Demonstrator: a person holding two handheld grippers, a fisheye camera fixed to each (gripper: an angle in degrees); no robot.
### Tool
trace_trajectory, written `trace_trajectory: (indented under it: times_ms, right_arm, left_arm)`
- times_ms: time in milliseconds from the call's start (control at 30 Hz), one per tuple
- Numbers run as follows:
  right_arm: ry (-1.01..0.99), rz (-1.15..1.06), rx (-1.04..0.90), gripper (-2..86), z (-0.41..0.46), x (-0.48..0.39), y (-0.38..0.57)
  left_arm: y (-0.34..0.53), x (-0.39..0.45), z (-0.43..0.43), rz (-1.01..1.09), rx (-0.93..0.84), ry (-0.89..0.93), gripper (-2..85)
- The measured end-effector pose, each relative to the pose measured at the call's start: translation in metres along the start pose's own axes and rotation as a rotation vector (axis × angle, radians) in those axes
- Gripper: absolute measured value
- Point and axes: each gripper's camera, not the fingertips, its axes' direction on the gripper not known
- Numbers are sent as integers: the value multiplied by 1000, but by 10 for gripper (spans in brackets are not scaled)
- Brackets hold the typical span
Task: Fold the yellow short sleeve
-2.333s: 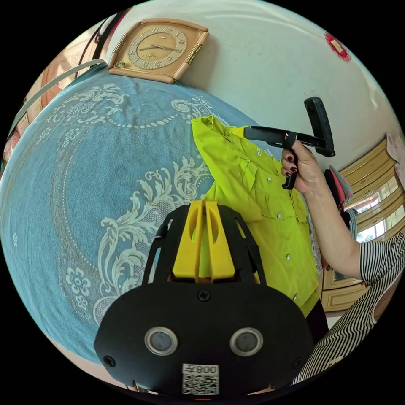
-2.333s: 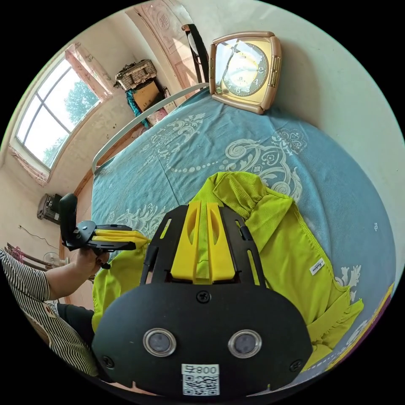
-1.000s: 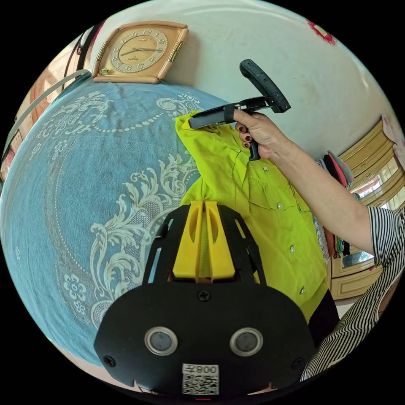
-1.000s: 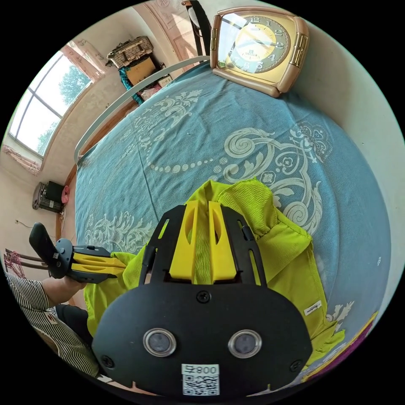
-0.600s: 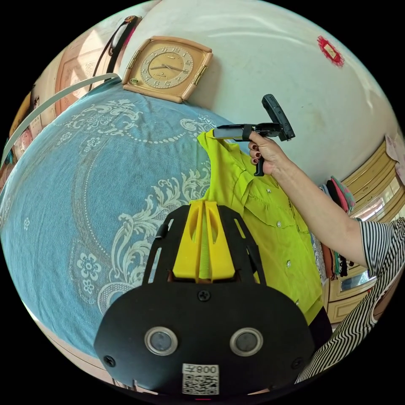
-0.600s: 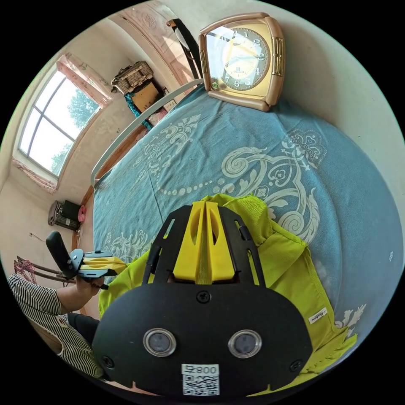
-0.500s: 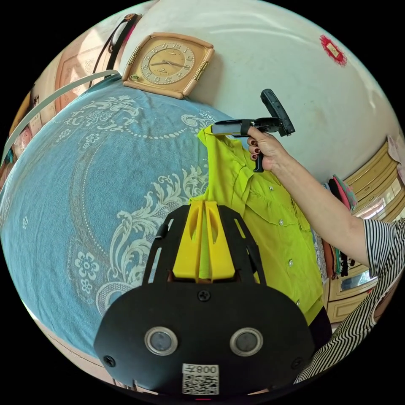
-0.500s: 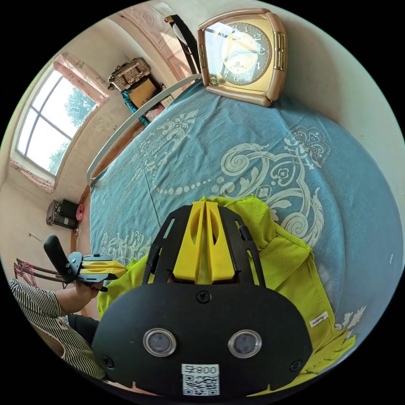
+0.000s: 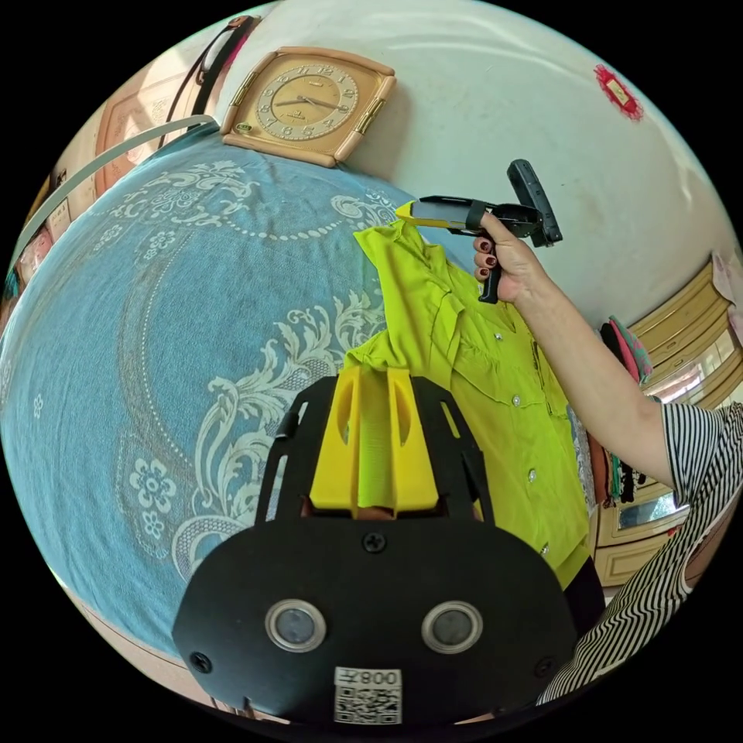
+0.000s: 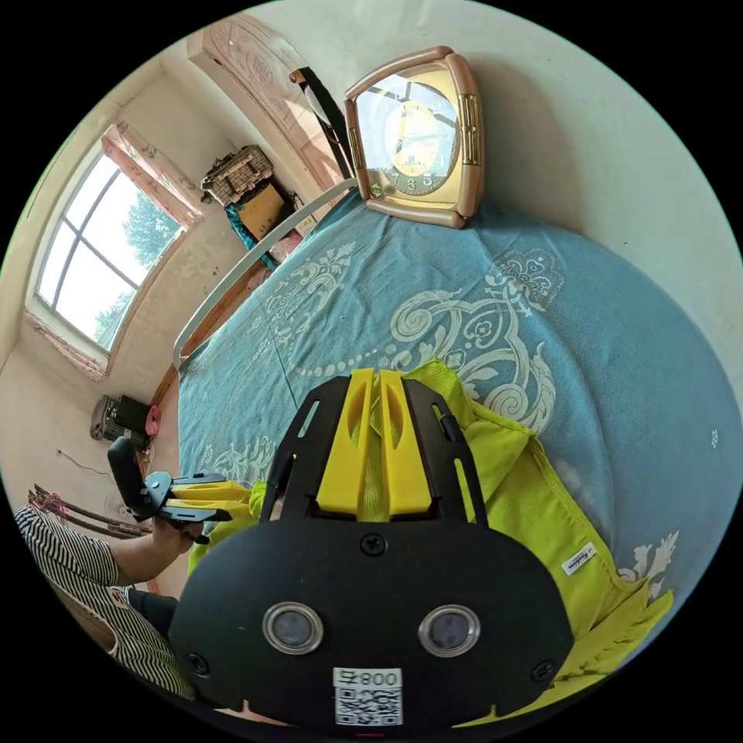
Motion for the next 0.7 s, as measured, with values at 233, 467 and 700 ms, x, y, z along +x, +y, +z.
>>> trace_trajectory:
  times_ms: [233,467,700]
  right_arm:
    - [-3,-38,-35,2,-28,-23,82]
    - [57,2,-93,10,-24,-24,124]
    - [137,45,-39,52,-41,-25,155]
  left_arm:
    - [-4,21,-19,26,23,4,71]
    - [-29,69,-4,141,-33,49,76]
    - [-42,112,34,247,-171,-63,77]
